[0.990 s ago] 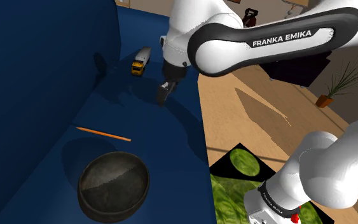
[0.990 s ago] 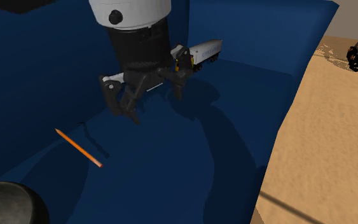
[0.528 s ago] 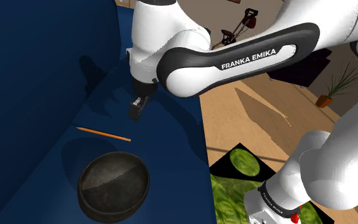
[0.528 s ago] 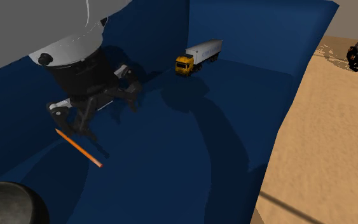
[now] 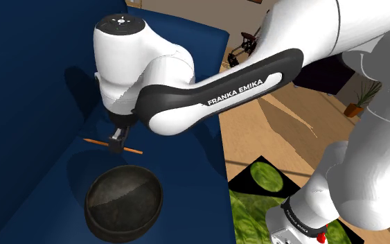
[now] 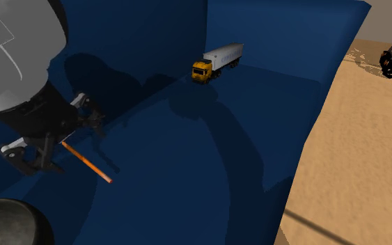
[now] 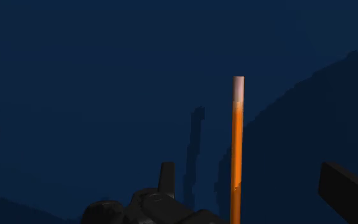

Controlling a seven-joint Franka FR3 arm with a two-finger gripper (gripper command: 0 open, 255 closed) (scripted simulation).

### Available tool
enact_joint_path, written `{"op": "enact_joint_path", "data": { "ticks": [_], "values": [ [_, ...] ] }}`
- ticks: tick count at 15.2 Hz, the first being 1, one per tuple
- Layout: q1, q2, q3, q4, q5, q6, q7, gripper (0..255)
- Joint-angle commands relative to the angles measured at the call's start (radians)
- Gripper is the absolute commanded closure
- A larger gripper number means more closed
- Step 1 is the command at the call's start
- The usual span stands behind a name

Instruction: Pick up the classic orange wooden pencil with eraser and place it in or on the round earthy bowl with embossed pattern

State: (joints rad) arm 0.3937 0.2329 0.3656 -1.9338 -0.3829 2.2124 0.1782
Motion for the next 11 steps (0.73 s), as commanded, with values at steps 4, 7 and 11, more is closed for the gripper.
{"op": "enact_joint_path", "data": {
  "ticks": [4,7,11],
  "values": [
    [0.013,0.061,-0.008,0.009,-0.043,0.044,0.021,0],
    [0.013,0.086,-0.017,0.003,-0.061,0.073,0.032,0],
    [0.014,0.091,-0.018,0.002,-0.064,0.079,0.034,0]
  ]
}}
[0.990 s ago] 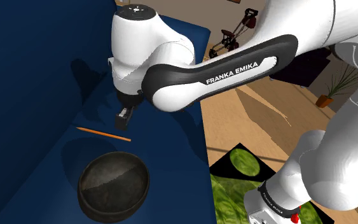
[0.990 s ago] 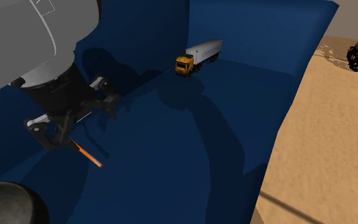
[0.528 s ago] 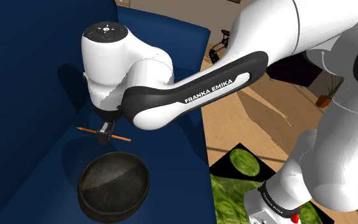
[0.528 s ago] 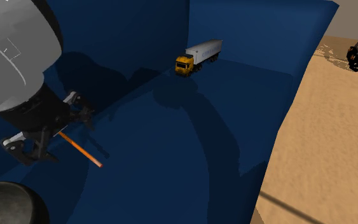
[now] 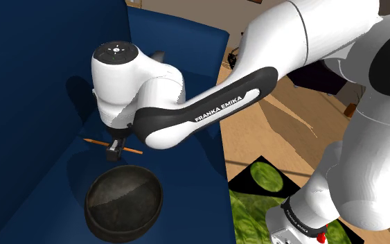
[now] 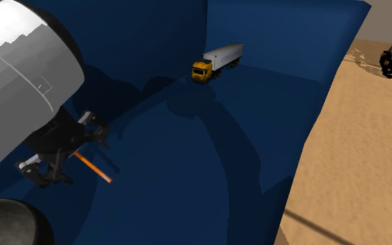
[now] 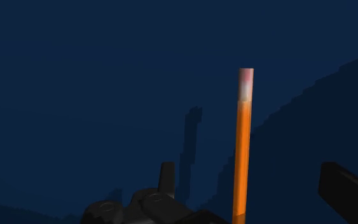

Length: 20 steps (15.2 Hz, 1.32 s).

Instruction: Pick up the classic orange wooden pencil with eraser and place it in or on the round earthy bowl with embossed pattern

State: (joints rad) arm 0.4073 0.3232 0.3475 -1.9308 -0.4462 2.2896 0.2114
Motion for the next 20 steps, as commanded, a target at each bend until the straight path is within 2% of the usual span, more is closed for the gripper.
{"op": "enact_joint_path", "data": {
  "ticks": [1,4,5,14,20],
  "values": [
    [0.0,0.001,0.0,-0.001,-0.001,0.001,0.001,0],
    [0.0,0.001,0.0,0.0,-0.001,0.001,0.0,0],
    [0.0,0.001,0.0,0.0,-0.001,0.001,0.0,255],
    [0.0,0.001,0.0,-0.001,-0.001,0.001,0.001,255],
    [-0.007,-0.042,0.013,0.025,0.035,-0.059,-0.034,255]
  ]
}}
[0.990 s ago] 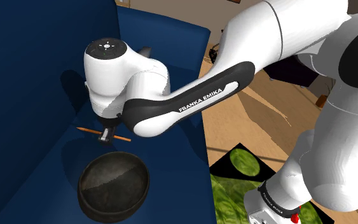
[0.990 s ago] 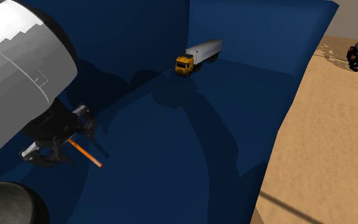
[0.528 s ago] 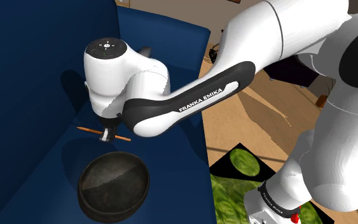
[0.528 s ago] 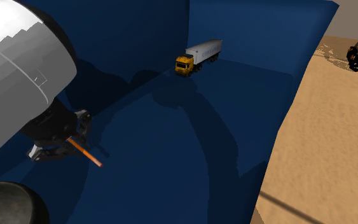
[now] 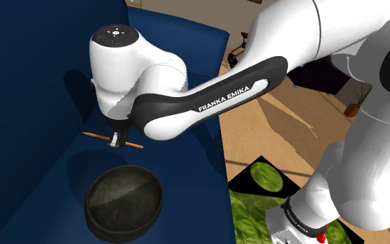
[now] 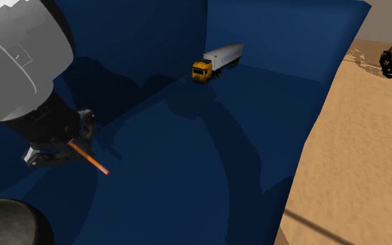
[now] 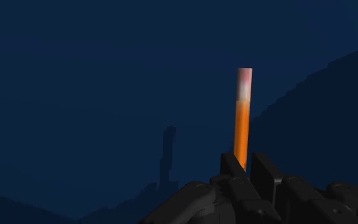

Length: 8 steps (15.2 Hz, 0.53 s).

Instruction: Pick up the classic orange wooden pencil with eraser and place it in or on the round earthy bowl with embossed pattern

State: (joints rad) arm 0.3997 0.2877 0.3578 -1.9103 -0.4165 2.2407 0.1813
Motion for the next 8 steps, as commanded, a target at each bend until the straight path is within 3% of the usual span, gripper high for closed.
{"op": "enact_joint_path", "data": {
  "ticks": [1,8],
  "values": [
    [-0.001,-0.013,0.004,0.01,0.011,-0.021,-0.009,255],
    [-0.006,-0.053,0.015,0.052,0.046,-0.096,-0.045,255]
  ]
}}
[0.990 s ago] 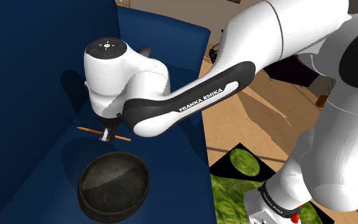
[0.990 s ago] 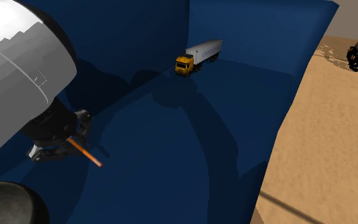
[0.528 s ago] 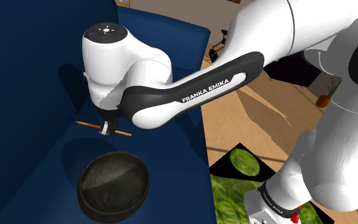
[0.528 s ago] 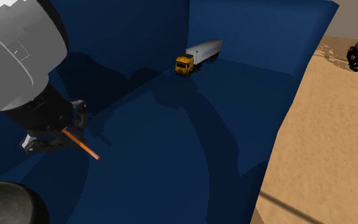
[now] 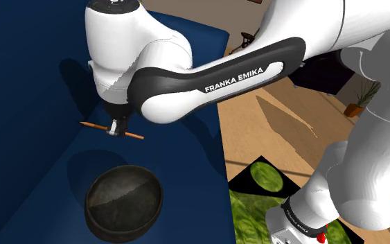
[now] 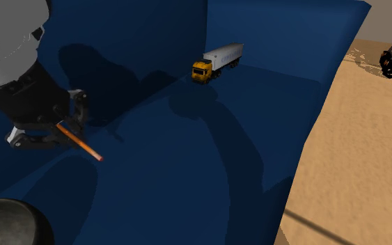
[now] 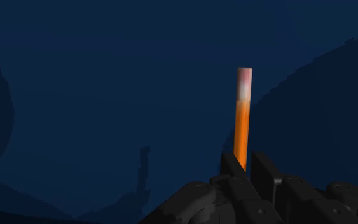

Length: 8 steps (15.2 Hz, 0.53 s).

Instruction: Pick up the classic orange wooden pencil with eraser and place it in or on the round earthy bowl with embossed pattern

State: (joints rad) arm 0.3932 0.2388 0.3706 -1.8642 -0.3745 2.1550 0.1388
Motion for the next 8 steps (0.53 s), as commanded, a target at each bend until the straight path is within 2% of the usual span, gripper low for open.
{"op": "enact_joint_path", "data": {
  "ticks": [1,8],
  "values": [
    [0.0,-0.01,0.003,0.013,0.008,-0.021,-0.007,255],
    [-0.002,-0.04,0.01,0.068,0.036,-0.1,-0.039,255]
  ]
}}
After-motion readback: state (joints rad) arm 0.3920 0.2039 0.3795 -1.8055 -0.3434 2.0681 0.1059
